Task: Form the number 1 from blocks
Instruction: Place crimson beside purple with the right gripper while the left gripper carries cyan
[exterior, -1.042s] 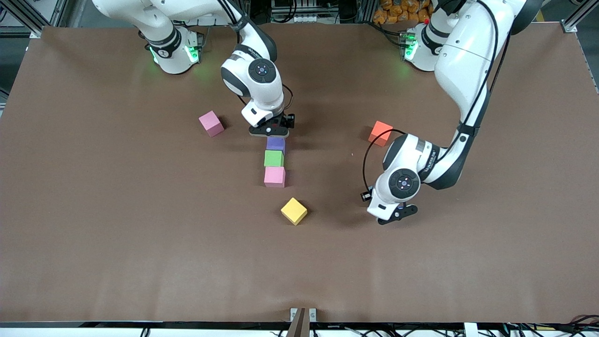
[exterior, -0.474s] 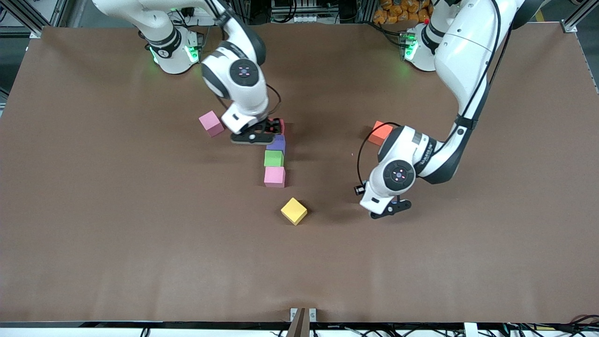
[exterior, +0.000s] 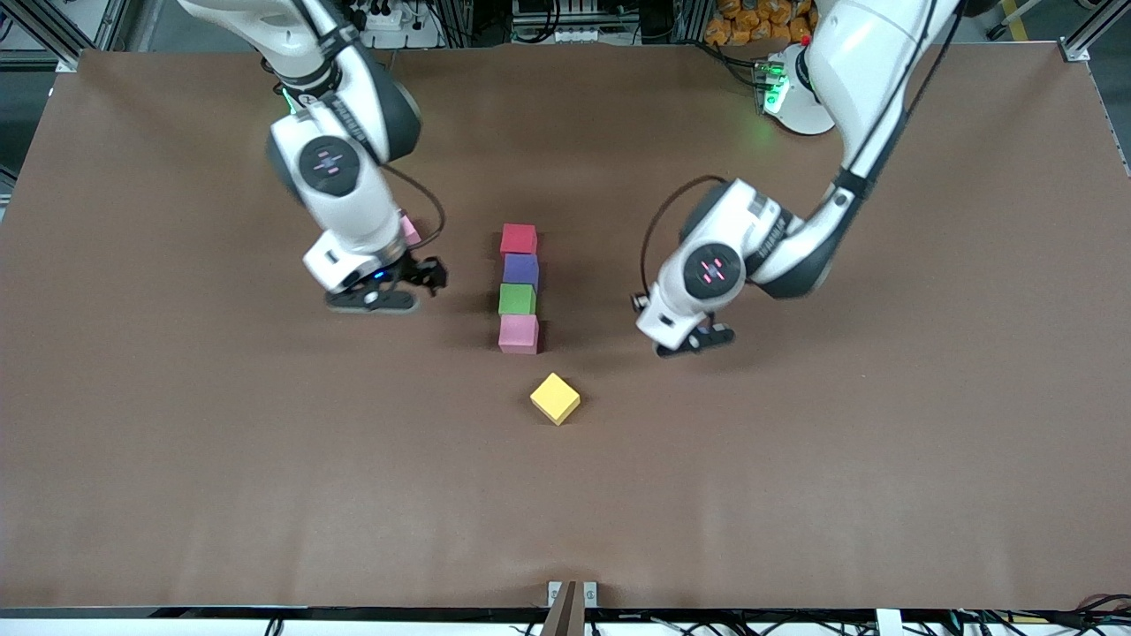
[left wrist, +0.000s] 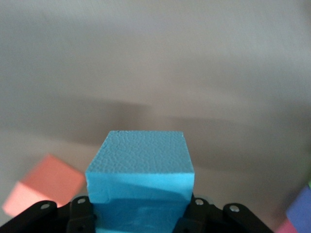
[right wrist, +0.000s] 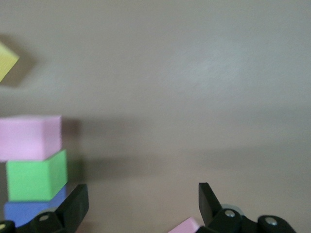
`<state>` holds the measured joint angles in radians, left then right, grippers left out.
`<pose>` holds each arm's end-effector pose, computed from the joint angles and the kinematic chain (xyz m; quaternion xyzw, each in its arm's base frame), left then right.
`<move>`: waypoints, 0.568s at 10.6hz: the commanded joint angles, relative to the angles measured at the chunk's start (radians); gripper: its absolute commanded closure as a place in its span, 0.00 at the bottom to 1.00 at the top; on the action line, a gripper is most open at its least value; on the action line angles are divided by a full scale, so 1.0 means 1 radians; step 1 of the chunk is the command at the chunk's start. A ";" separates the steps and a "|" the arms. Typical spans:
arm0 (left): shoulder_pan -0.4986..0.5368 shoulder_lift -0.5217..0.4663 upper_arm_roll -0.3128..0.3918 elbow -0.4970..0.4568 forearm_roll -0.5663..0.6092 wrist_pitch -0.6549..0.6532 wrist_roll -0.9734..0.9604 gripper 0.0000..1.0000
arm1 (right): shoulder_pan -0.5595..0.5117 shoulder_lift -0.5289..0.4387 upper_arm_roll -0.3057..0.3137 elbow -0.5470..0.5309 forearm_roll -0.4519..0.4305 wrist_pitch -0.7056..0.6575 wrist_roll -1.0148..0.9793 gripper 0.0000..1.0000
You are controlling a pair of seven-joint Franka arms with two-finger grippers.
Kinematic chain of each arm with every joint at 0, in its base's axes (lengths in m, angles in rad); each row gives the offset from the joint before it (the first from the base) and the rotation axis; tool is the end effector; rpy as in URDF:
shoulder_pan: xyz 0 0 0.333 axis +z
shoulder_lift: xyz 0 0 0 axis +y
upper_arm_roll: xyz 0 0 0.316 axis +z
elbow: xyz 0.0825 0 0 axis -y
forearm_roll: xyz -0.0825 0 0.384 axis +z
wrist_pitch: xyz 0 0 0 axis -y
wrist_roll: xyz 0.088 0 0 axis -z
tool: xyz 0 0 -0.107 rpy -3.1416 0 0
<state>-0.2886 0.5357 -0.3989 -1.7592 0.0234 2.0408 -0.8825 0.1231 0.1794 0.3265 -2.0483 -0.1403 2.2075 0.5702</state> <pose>0.5041 -0.3872 0.2677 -0.9846 -0.1044 0.1398 0.0096 0.5243 0.2431 0.3566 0.9994 -0.0206 0.0097 0.0261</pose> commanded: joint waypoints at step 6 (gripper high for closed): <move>-0.427 0.018 -0.087 -0.075 -0.013 0.183 -0.322 1.00 | -0.232 0.014 0.000 0.252 -0.015 -0.268 -0.359 0.00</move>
<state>-0.6396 0.5366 -0.4959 -1.8267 0.0198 2.1745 -1.1915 -0.0884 0.1817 0.3200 -1.8728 -0.1419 2.0218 0.2999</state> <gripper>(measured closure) 0.419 0.000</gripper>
